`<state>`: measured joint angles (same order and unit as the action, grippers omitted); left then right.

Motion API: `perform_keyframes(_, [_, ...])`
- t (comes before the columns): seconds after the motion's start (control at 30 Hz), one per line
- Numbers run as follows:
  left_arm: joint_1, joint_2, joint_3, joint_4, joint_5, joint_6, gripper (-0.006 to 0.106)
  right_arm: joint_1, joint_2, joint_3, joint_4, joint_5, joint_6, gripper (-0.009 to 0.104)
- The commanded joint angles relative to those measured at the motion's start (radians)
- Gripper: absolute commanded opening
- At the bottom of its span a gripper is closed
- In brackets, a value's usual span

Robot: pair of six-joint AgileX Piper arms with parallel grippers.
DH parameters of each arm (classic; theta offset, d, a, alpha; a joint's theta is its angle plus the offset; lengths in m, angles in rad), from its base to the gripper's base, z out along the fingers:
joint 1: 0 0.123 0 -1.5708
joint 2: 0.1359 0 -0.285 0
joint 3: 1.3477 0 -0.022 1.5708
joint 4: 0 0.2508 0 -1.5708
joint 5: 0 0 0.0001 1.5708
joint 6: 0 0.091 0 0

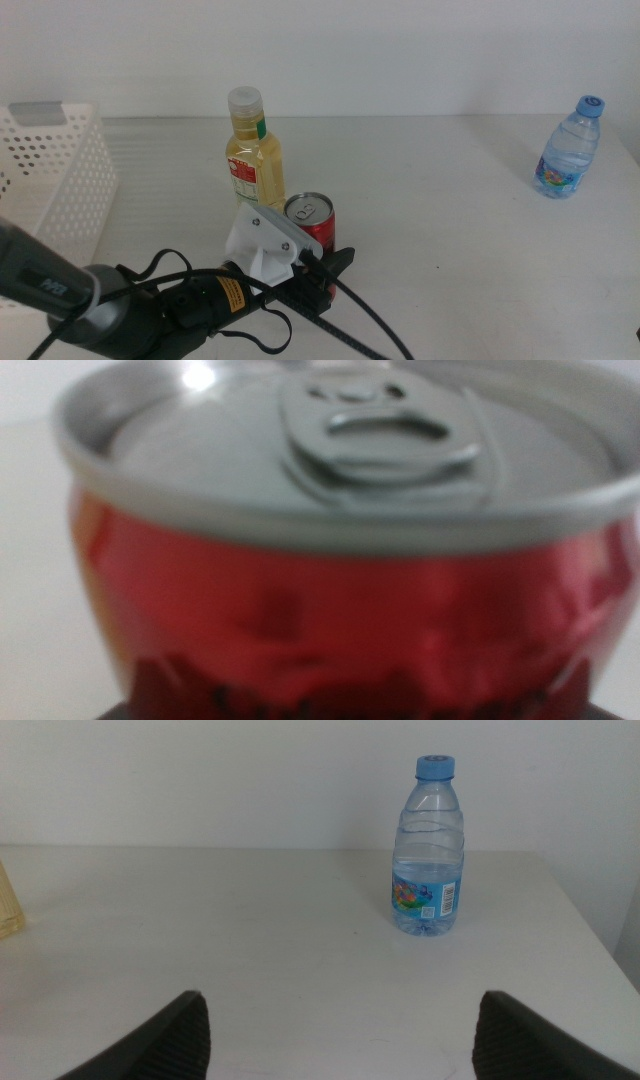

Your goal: Use arms to grab the bottles and put them into the dustbin to the left of the table.

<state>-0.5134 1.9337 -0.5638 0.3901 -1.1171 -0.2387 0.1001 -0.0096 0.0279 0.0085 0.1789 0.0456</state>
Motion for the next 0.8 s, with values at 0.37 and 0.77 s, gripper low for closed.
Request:
perform_keyframes(0.37, [-0.001, -0.445, -0.017, -0.022, 0.398, -0.054, -0.005, -0.005, -0.027, -0.008, -0.009, -0.076, -0.010, 0.072])
perform_keyframes(0.77, [-0.001, -0.683, -0.116, -0.055, 0.902, -0.087, -0.005, -0.005, -0.027, -0.008, -0.009, -0.076, -0.010, 0.072])
